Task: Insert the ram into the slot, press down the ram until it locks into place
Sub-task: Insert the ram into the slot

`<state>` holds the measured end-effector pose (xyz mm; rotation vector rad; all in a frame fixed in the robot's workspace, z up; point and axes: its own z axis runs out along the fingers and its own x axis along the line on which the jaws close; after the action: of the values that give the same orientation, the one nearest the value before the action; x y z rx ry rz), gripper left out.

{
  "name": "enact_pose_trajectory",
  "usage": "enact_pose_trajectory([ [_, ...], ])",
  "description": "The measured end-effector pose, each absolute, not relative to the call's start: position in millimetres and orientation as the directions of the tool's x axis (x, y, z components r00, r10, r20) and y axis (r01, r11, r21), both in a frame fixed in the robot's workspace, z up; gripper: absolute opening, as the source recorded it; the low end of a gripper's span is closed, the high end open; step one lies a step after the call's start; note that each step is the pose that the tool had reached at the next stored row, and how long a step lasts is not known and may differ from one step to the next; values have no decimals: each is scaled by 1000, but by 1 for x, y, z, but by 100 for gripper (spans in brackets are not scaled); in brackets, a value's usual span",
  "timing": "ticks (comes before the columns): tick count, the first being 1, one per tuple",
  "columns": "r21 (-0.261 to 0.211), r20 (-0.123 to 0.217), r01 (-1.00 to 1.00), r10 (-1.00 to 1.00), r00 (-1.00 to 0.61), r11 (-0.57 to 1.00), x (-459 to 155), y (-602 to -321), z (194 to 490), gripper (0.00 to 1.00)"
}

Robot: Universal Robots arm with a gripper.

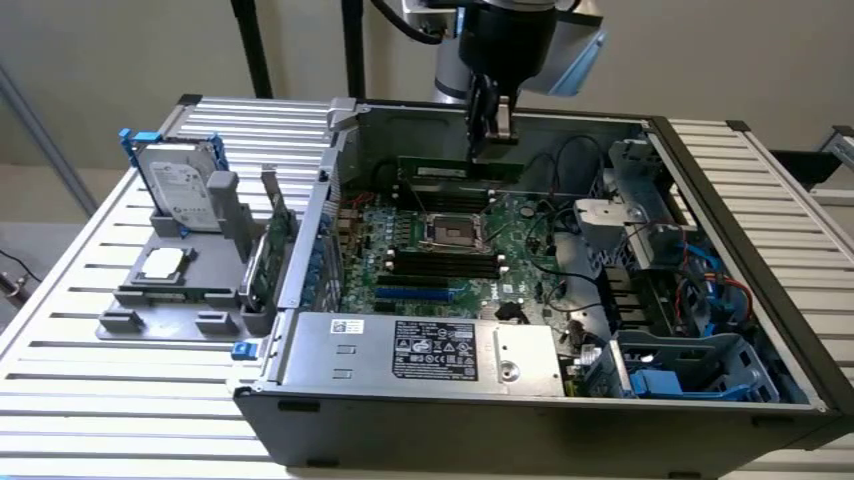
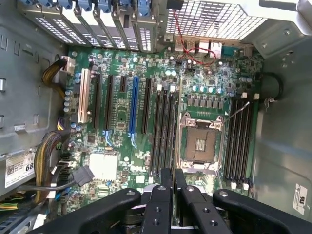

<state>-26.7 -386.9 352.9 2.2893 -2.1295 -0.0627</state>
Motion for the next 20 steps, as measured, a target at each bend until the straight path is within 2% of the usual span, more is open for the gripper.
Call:
enact_pose_trajectory([
  [20,38,-20,-994,-995,99,-100,-34,-389,316,14],
])
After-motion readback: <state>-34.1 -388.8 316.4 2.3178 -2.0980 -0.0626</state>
